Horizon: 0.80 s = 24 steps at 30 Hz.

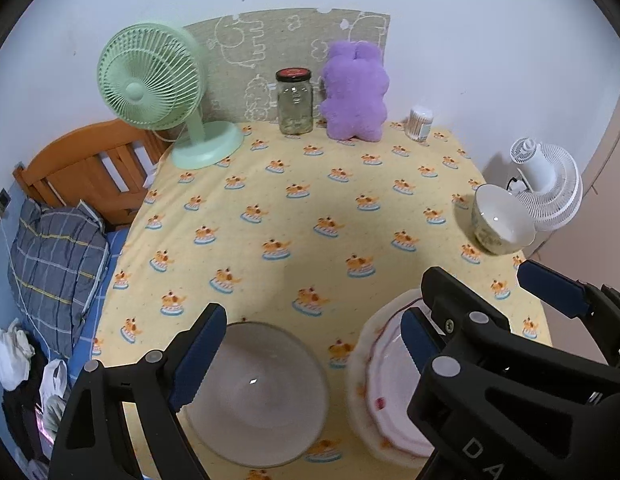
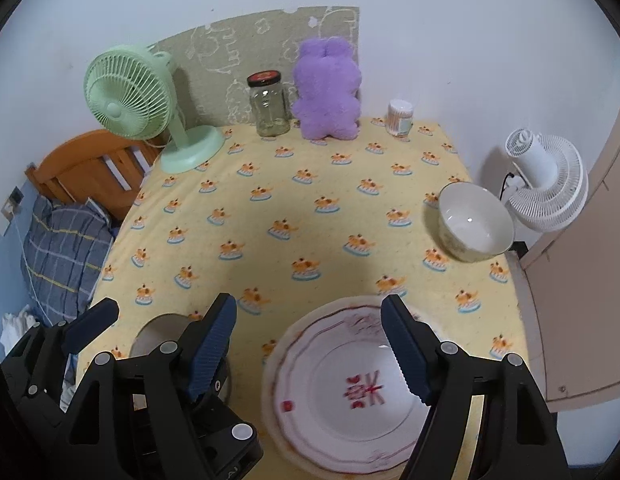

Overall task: Organize plates and bowls
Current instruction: 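Move both grippers to the grey-lined bowl beside the white fan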

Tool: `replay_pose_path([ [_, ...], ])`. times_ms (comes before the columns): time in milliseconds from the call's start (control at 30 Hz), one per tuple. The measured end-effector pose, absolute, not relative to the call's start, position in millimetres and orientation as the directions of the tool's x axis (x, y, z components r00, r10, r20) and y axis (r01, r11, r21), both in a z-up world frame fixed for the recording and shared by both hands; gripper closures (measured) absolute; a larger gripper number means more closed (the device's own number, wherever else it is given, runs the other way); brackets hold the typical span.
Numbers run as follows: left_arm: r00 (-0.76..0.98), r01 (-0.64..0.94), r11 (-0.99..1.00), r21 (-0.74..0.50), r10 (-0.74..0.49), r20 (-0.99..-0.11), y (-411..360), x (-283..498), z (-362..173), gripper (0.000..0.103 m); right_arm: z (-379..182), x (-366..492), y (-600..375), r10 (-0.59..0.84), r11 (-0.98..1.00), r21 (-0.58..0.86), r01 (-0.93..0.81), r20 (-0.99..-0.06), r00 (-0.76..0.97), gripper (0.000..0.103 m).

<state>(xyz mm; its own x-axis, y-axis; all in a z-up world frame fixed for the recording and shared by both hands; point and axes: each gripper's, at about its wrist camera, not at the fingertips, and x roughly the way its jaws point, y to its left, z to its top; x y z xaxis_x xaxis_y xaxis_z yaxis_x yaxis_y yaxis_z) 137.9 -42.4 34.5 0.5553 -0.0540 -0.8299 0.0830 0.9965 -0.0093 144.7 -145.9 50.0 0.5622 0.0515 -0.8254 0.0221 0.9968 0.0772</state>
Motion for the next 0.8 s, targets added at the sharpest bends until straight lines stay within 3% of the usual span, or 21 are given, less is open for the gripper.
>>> replay_pose_path([
  [800, 0.619, 0.040, 0.999, -0.012, -0.034, -0.785, -190.2, 186.3, 26.3, 0.013, 45.0, 188.0, -295.9, 0.017, 0.998, 0.047, 0.033, -0.781, 0.625, 0.025],
])
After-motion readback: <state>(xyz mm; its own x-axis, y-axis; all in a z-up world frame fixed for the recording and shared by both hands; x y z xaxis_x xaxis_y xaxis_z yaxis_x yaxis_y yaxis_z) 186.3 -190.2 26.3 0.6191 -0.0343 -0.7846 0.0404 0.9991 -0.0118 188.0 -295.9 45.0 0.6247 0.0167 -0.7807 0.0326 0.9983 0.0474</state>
